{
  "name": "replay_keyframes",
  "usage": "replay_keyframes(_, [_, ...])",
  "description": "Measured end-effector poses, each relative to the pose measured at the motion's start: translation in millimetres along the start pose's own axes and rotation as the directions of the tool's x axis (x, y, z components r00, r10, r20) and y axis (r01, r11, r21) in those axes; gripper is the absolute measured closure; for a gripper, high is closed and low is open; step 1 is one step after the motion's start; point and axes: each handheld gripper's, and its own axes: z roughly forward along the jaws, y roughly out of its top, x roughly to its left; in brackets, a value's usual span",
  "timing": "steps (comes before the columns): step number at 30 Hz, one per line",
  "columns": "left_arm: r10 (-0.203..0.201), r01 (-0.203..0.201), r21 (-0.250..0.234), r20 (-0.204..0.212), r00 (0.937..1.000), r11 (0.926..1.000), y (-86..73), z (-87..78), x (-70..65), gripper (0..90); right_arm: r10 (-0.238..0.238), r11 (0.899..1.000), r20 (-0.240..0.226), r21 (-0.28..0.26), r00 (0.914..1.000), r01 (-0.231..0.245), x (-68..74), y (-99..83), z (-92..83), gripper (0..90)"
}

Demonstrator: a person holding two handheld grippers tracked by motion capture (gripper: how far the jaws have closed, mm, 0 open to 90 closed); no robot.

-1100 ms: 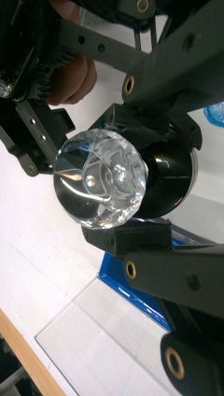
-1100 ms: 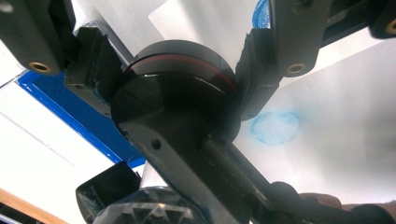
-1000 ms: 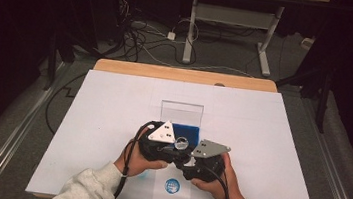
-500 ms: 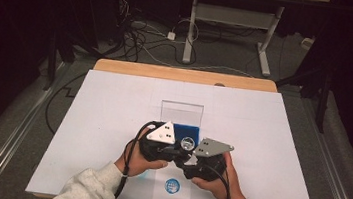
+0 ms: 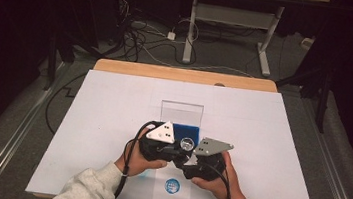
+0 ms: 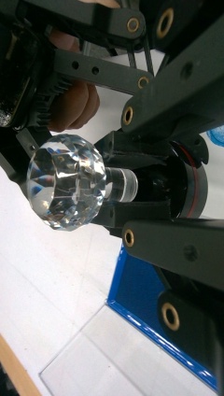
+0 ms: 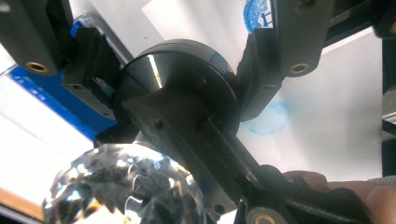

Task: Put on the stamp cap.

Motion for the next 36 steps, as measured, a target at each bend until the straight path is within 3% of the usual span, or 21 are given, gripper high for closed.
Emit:
replay_keyframes(4, [-0.005, 0.005, -0.025, 0.003, 1.0000, 0.9997, 0.8, -3.2, 0.0, 72.8, 0.022, 1.000, -0.014, -0.015, 0.9997, -0.023, -1.6, -0.6, -0.8, 36.4])
replay_keyframes(9, [0.000, 0.001, -0.028, 0.003, 1.0000, 0.9996, 2.1, -5.5, -0.9, 72.8, 0.006, 1.000, -0.023, 0.000, 0.9997, -0.006, 1.6, -0.4, 2.0, 31.0])
replay_keyframes(18, [-0.011, 0.012, -0.054, 0.016, 0.9998, 0.9985, 1.4, -8.3, 1.1, 72.7, -0.001, 1.000, 0.002, -0.017, 1.0000, 0.001, 3.5, -1.5, 2.7, 26.4])
replay_keyframes(23, [-0.004, 0.005, -0.063, 0.024, 0.9997, 0.9980, 1.8, -10.5, 0.5, 72.7, 0.032, 0.999, -0.007, -0.044, 0.9995, -0.032, 0.3, -2.4, 0.1, 28.8])
replay_keyframes(31, [0.000, 0.004, -0.094, 0.040, 0.9992, 0.9956, 2.6, -17.2, 0.7, 72.7, 0.029, 0.999, 0.019, -0.027, 0.9994, -0.029, -0.5, -2.8, -0.7, 23.1])
replay_keyframes(34, [0.004, 0.001, -0.110, 0.039, 0.9992, 0.9939, 4.0, -23.6, 0.8, 72.7, 0.057, 0.998, 0.015, -0.029, 0.9983, -0.056, -7.0, -6.8, -2.4, 24.6])
replay_keyframes(36, [0.005, -0.001, -0.114, 0.032, 0.9995, 0.9934, 4.5, -27.0, 1.1, 72.7, 0.047, 0.999, 0.026, -0.030, 0.9986, -0.046, -7.6, -6.5, -5.2, 24.7])
